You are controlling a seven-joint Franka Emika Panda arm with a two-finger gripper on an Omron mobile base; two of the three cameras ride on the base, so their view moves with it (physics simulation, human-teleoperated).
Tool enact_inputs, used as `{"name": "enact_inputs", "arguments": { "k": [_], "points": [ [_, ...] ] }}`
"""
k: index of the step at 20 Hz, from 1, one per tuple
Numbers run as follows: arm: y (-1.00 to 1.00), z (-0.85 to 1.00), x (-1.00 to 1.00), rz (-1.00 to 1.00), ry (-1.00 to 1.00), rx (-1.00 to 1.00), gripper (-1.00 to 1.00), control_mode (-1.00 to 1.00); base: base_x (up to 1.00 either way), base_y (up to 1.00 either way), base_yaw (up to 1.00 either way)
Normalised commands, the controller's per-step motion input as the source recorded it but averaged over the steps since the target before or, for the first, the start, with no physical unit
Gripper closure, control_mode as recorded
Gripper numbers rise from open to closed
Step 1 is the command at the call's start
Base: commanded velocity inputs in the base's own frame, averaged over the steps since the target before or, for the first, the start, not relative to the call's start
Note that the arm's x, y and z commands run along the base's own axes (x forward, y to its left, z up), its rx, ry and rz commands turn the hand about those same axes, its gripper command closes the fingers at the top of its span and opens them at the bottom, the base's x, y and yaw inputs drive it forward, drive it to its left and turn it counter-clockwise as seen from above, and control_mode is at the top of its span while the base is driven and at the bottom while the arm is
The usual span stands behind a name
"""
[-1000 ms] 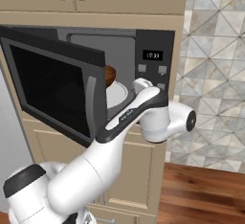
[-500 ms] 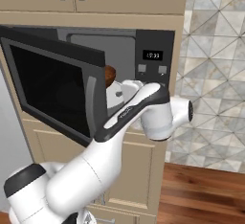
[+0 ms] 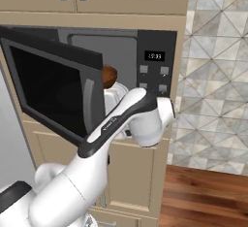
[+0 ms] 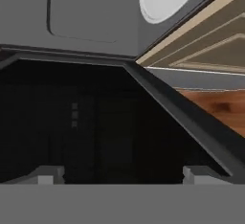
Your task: The microwave is finished heating the shrimp and garlic. Take the bowl containing the food and place it on the dining counter.
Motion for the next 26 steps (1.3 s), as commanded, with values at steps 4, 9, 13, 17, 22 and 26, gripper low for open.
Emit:
{"name": "enact_inputs", "arguments": {
  "k": [4,9,13,17,22,26],
  "points": [
    [0.7,0.0,-0.74,0.3,0.0,0.0,-1.0,-1.0,0.0,0.0,0.0],
    [0.58,0.01,-0.86,0.28,0.0,0.04,-1.0,-1.0,0.0,0.0,0.0],
    [0.56,0.03,-1.0,0.25,-0.01,0.06,-1.0,-1.0,0.0,0.0,0.0],
    [0.56,0.03,-1.0,0.2,-0.07,0.08,-1.0,-1.0,0.0,0.0,0.0],
    [0.82,0.0,-0.93,0.16,-0.07,0.11,-1.0,-1.0,0.0,0.0,0.0],
    [1.0,0.0,-0.88,0.1,-0.13,0.14,-1.0,-1.0,0.0,0.0,0.0]
  ]
}}
